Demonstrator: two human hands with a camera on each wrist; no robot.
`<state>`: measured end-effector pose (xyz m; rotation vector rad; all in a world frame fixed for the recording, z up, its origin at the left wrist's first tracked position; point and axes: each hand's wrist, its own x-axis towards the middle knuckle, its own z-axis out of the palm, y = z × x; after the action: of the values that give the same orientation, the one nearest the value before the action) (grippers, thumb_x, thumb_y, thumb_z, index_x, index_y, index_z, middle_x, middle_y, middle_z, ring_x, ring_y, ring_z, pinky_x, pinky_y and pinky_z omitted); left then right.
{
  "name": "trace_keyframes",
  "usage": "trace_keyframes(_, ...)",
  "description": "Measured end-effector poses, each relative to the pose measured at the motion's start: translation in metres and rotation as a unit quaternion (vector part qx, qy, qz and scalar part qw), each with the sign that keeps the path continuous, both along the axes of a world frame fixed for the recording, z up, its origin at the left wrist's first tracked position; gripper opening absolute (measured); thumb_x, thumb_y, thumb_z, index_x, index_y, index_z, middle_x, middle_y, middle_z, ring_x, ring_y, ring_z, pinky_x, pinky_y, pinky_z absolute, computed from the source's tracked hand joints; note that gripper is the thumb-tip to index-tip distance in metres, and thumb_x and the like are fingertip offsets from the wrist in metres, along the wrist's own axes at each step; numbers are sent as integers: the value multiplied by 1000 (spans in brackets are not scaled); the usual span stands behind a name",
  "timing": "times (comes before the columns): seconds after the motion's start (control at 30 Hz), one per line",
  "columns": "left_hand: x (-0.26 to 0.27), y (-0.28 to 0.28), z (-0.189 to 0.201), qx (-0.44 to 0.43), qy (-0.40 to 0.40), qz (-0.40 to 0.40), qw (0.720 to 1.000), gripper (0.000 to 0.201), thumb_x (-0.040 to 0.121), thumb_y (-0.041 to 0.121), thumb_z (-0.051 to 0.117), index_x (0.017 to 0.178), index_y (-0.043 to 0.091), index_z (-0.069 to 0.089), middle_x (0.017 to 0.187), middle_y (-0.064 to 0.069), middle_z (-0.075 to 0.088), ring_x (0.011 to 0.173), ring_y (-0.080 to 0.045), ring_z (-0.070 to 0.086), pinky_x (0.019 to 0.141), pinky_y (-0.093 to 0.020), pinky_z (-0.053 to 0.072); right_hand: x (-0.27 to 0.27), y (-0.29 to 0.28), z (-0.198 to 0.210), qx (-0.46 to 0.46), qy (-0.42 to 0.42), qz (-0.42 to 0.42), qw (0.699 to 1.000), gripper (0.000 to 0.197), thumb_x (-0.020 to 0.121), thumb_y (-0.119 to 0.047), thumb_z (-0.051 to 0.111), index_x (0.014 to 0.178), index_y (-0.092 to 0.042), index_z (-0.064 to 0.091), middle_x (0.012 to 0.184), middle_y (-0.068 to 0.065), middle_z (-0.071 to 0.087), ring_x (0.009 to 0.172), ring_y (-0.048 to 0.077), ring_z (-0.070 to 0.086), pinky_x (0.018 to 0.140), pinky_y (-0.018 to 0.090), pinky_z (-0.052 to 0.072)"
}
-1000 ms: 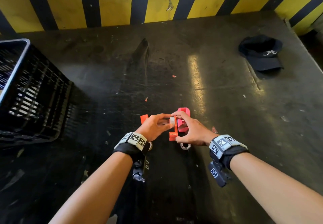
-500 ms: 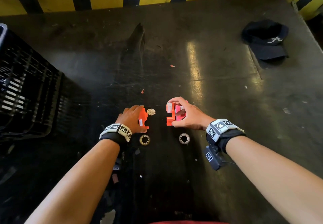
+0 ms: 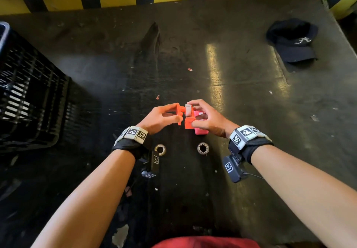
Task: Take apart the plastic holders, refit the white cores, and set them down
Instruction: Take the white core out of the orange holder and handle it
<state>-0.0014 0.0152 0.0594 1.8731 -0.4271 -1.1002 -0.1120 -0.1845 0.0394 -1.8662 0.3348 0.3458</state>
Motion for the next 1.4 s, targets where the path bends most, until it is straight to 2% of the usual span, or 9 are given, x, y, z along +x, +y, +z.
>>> trace_keyframes(0.1,-4,0,5,5,3,-3,1000,103,63,52,74,154,16,43,142,-4,62,132,-20,59,116,-49,43,-5,0,4,14,-1,-8,1000,66,66,-39,73,129,-44,53,131,1,61,115,22,66,102,56,51)
trace_keyframes(0.23,-8,-2,11,5,2,-7,1000,105,61,52,72,155,17,41,145,-5,60,133,-21,57,117,-48,42,-10,0,9,28,-5,-17,999,63,69,-42,73,129,-41,54,131,3,62,122,20,61,107,54,48)
trace_keyframes(0.6,-14,-3,15,5,18,-7,1000,106,60,53,72,154,16,42,148,-4,57,136,-22,54,118,-49,41,-14,-7,10,42,-8,-9,999,66,68,-38,77,131,-38,55,133,4,62,121,19,63,107,51,50)
trace_keyframes(0.8,-16,-2,16,-9,0,-4,1000,101,65,52,71,156,22,40,151,-1,55,142,-22,49,123,-53,31,-11,-10,9,49,-15,-12,999,65,72,-35,78,132,-33,56,131,4,64,123,20,61,109,47,48)
trace_keyframes(0.9,-17,-1,13,-20,11,5,1000,100,65,51,72,155,21,40,152,-2,54,142,-21,48,123,-52,32,-10,-12,9,51,-15,-6,999,65,73,-33,78,134,-31,55,132,5,63,125,20,59,108,44,48)
trace_keyframes(1.0,-18,1,11,-27,27,7,999,101,64,52,72,154,21,41,153,-3,53,142,-21,48,122,-52,33,-12,-13,9,55,-16,3,998,67,73,-32,79,135,-29,55,134,5,62,119,19,64,105,43,51)
trace_keyframes(1.1,-19,2,12,-21,24,-3,999,103,63,54,72,155,20,41,154,-3,52,143,-21,48,123,-51,33,-13,-12,8,58,-18,8,998,65,73,-30,78,135,-28,55,134,6,62,116,17,66,102,38,53)
trace_keyframes(1.23,-17,4,14,-21,21,-18,999,104,64,51,75,157,20,38,153,-1,54,142,-18,50,123,-47,33,-14,-12,8,59,-23,2,998,59,75,-31,76,131,-28,59,131,4,63,124,11,59,98,26,46)
trace_keyframes(1.4,-18,5,11,-32,24,-8,999,100,65,51,75,155,21,41,153,0,54,142,-16,49,123,-48,32,-13,-13,11,63,-21,7,998,56,74,-32,76,127,-31,59,125,1,64,119,7,59,92,20,46)
